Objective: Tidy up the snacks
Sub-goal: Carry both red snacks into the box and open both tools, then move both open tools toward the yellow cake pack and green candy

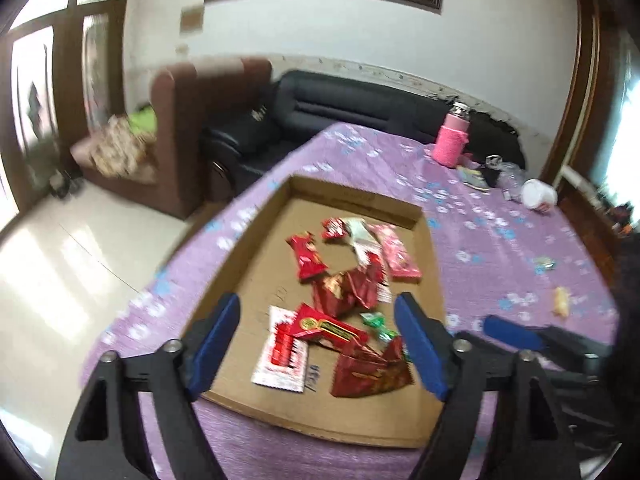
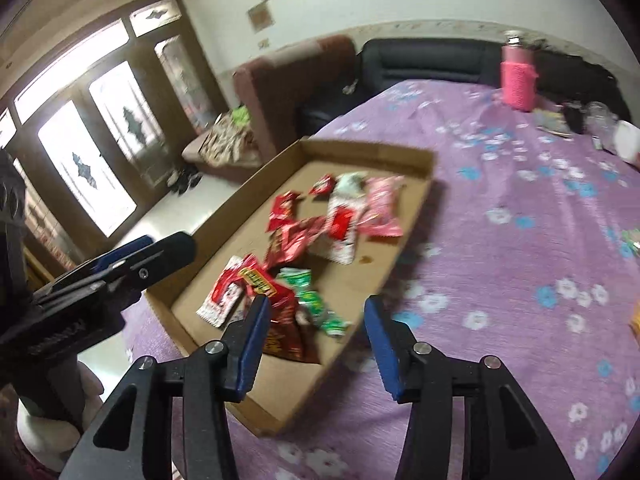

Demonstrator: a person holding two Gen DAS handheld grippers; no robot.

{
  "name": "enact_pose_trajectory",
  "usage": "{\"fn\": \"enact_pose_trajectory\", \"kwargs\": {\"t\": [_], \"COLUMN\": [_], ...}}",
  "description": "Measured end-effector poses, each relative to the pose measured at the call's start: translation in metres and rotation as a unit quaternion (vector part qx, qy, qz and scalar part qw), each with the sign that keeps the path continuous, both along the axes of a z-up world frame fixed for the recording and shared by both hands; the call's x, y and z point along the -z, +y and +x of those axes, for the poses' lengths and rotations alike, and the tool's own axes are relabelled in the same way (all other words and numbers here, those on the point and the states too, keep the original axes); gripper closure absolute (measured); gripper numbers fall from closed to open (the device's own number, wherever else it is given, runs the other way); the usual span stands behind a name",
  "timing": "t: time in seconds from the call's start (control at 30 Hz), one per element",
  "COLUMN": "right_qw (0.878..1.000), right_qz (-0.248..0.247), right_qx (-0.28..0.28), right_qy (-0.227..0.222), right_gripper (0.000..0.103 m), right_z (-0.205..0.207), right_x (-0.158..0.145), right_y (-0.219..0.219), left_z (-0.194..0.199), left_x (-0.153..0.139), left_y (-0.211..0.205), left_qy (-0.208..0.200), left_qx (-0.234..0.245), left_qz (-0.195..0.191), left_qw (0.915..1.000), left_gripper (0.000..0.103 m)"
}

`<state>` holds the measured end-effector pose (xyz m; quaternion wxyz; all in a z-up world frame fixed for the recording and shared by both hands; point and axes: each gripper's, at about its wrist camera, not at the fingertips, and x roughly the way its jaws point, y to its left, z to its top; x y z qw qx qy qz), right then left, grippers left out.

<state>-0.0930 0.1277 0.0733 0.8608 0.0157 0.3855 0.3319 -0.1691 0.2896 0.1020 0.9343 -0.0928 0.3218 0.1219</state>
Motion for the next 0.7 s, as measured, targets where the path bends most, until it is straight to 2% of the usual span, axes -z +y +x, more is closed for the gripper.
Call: {"fn": "enact_pose_trajectory", "kwargs": {"t": [0.13, 0.2, 0.7], "right_qw": [0.999, 0.998, 0.997], "right_qz": [0.020, 0.015, -0.015], "right_qx": [0.041, 0.052, 0.055], "right_qy": [-0.016, -0.023, -0.045], "right_gripper": [0.044, 0.043, 0.043], "right_z": [-0.011, -0.015, -0.039], "right_x": [-0.004, -0.004, -0.003], "right_y": [-0.026, -0.031, -0.037], "left_z": [0.000, 0.001, -0.005], "left_x": [-0.006, -0.007, -0.011], "left_y": [-0.013, -0.020, -0.042], "left_qy": [-0.003, 0.000, 0.006], "left_qx": [-0.004, 0.001, 0.026], "left_qz": [0.040, 0.050, 0.058], "left_qw": [0.9992, 0.9987, 0.9980], "left_gripper": [0.018, 0.018, 0.017]}}
